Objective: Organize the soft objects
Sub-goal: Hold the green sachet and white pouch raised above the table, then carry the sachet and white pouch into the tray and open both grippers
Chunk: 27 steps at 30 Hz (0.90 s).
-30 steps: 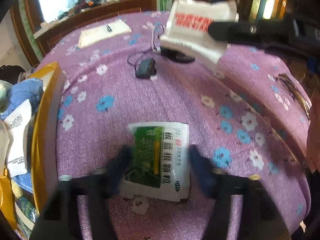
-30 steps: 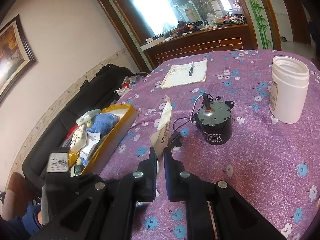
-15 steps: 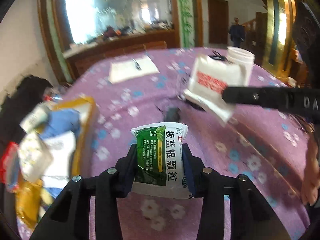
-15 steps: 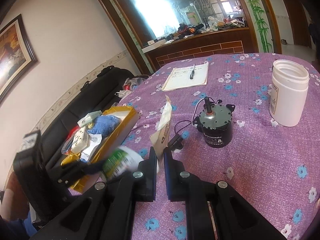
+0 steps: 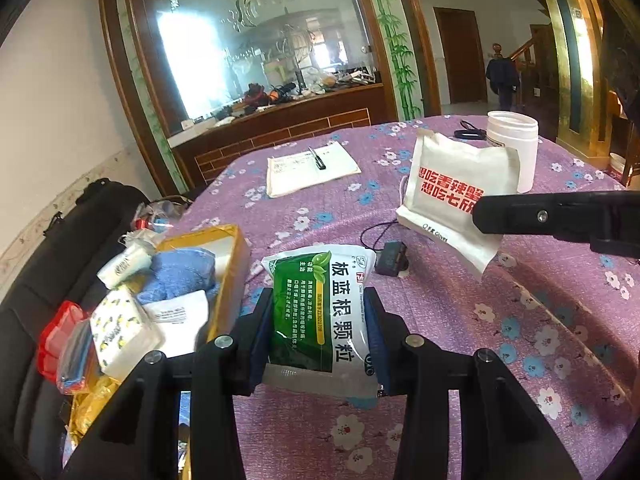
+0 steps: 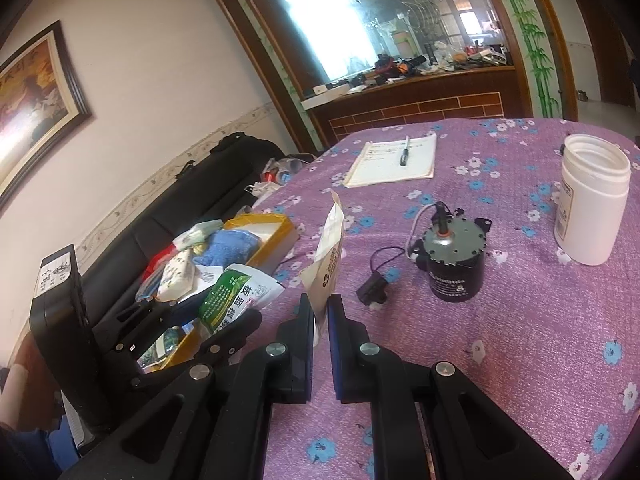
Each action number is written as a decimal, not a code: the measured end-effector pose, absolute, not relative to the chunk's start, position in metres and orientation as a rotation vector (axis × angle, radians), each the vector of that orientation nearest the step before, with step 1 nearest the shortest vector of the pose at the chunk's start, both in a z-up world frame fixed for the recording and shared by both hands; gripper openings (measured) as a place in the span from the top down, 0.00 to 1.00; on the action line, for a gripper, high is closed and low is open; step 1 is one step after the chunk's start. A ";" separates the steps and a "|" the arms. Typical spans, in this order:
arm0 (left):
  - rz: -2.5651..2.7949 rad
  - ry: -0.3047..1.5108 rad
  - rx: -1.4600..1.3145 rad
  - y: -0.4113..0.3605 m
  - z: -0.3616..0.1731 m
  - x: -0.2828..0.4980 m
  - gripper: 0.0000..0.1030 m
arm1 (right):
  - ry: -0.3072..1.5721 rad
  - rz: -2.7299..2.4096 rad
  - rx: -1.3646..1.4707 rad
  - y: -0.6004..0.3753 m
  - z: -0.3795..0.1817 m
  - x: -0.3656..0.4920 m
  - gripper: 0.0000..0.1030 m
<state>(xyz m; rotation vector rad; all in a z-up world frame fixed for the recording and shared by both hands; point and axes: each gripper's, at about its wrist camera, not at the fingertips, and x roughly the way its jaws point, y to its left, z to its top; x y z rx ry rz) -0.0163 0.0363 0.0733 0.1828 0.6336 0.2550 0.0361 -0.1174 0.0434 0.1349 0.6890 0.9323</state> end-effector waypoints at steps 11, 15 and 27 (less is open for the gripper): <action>0.288 0.603 0.194 0.044 0.083 -0.026 0.59 | 0.650 0.991 0.111 -0.108 0.048 0.023 0.92; 0.297 0.591 0.189 0.047 0.086 -0.030 0.59 | 0.646 1.007 0.104 -0.105 0.048 0.020 0.92; 0.333 0.552 0.127 0.079 0.100 -0.056 0.59 | 0.660 1.034 0.094 -0.090 0.046 0.015 0.92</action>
